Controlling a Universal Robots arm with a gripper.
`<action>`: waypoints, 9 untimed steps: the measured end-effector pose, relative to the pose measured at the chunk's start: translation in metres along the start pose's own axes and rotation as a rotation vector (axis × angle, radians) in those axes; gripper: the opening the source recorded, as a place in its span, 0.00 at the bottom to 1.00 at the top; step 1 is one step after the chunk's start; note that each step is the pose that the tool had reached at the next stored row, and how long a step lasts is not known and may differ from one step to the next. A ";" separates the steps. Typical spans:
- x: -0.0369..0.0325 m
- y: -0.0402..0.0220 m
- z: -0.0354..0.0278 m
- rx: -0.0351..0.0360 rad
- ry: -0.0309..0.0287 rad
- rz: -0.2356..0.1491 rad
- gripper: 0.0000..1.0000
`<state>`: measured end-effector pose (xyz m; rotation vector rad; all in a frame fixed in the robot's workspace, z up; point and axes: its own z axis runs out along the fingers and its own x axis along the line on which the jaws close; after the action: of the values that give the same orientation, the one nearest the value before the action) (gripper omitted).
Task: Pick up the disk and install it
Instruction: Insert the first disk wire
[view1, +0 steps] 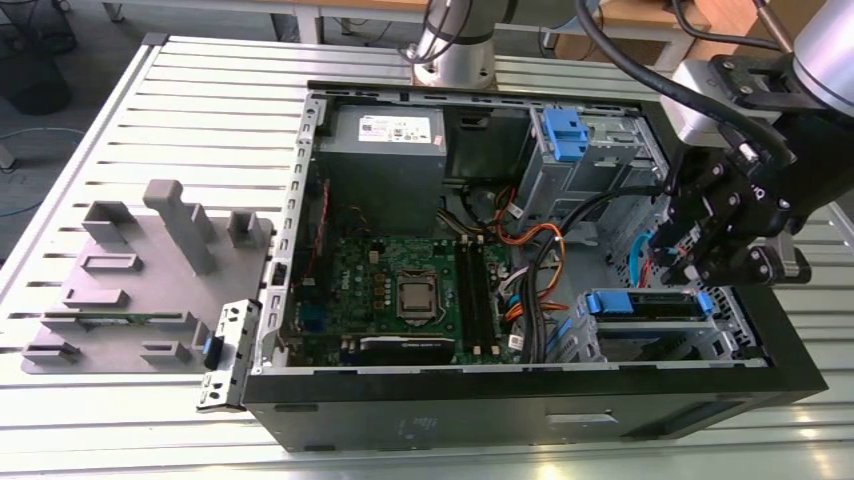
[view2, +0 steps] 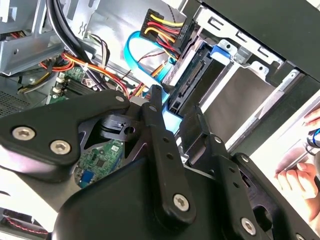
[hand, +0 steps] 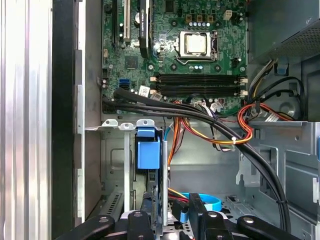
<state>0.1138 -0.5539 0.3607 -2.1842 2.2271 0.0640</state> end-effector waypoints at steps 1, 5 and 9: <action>0.0000 -0.0005 0.0010 0.0000 -0.0001 0.000 0.42; 0.0001 -0.0027 0.0040 0.0000 0.0000 0.000 0.42; 0.0001 -0.0058 0.0061 0.0000 -0.0001 0.000 0.42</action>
<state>0.1195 -0.5538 0.3545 -2.1842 2.2270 0.0641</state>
